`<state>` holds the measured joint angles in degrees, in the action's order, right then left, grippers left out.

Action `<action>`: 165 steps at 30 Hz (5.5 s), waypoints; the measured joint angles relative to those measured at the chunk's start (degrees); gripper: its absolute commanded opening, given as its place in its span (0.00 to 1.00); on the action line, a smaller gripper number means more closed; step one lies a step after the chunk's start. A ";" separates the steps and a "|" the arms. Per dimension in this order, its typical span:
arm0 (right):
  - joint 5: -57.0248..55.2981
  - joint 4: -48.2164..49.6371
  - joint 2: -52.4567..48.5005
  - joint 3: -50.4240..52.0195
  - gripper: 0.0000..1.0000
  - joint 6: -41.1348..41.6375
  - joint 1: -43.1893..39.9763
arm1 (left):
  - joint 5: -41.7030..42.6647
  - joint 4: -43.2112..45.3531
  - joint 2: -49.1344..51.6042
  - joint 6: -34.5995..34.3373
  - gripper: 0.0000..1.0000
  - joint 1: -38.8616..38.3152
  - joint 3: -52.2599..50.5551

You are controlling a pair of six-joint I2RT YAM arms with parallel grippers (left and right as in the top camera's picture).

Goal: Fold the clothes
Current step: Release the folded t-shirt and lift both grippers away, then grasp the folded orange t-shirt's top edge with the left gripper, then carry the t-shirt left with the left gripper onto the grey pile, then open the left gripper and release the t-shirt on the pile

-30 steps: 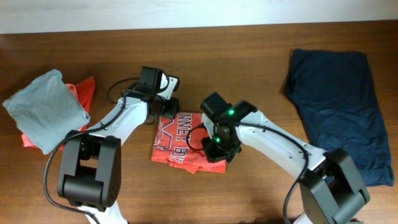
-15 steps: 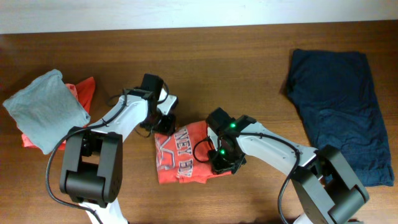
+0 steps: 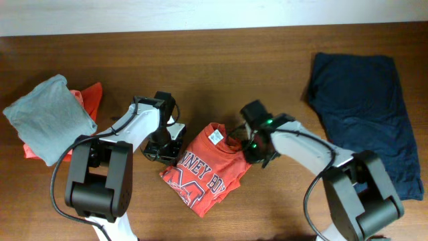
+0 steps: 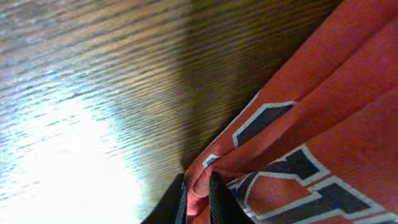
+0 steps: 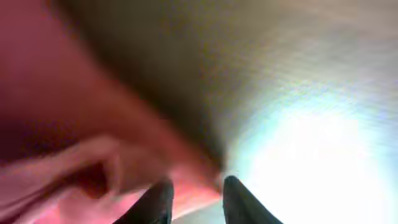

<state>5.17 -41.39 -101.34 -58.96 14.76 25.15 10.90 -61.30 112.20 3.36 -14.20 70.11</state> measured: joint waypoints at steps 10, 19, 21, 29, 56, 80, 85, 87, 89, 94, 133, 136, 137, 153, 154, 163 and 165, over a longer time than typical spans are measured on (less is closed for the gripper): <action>-1.81 -4.94 0.00 -1.84 0.37 -5.99 -3.21 | -0.24 5.73 -1.51 -2.01 0.46 0.00 0.02; -2.36 -7.76 0.00 -3.19 0.38 -6.47 -4.61 | 3.21 11.63 -10.88 0.17 0.84 0.07 5.51; -2.36 -7.98 0.00 -3.19 0.38 -6.62 -4.61 | 6.80 10.54 -11.17 2.62 0.84 0.07 5.86; -2.36 -9.11 0.00 -3.19 0.38 -6.86 -4.61 | 14.53 10.47 -3.45 8.26 0.84 0.02 5.86; -3.04 -10.69 0.00 -3.30 0.36 -7.08 -4.61 | 34.71 2.45 14.88 15.50 0.00 1.81 14.14; -4.98 -11.78 0.00 -3.34 0.36 -7.08 -4.61 | -4.52 -4.24 -17.73 7.85 0.01 24.02 29.22; -4.96 -11.80 0.00 -3.34 0.36 -7.06 -4.61 | -5.46 -3.32 -18.78 7.65 0.01 27.87 29.22; -4.98 -11.80 0.00 -3.34 0.36 -7.06 -4.61 | -5.64 -2.27 -18.78 7.45 0.01 29.77 29.22; -4.98 -11.80 0.00 -3.34 0.36 -7.06 -4.61 | -5.81 -0.33 -18.78 7.26 0.01 32.06 29.22; -4.98 -11.80 0.00 -3.34 0.36 -7.06 -4.61 | -6.05 3.48 -18.78 7.04 0.01 35.28 29.22; -4.72 -13.49 0.00 -3.37 0.36 -7.04 -4.61 | -6.43 18.53 0.24 6.84 0.13 48.41 29.22; -4.70 -13.49 0.00 -3.34 0.36 -7.06 -4.61 | -6.40 19.19 0.33 6.69 0.25 49.35 29.22; -4.70 -13.51 0.00 -3.37 0.37 -7.04 -4.61 | -6.45 19.50 0.33 6.45 0.37 49.70 29.22; -4.26 -13.18 0.00 -3.37 0.55 -6.91 -4.61 | -2.54 18.86 0.26 -2.56 0.70 55.69 29.22; -4.24 -13.00 0.00 -3.37 0.62 -6.84 -4.61 | -1.25 18.82 0.13 -2.56 0.70 55.54 29.22; -2.08 -9.73 0.00 -3.37 0.99 -7.19 -4.61 | 5.70 17.22 -9.27 -0.02 0.74 47.71 29.22; -1.70 -8.94 0.00 -3.43 0.99 -7.17 -4.61 | 6.32 16.28 -12.46 1.07 0.75 43.89 29.22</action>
<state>3.46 -50.33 -101.34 -62.39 7.60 20.53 17.21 -45.01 99.74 4.43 29.69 99.33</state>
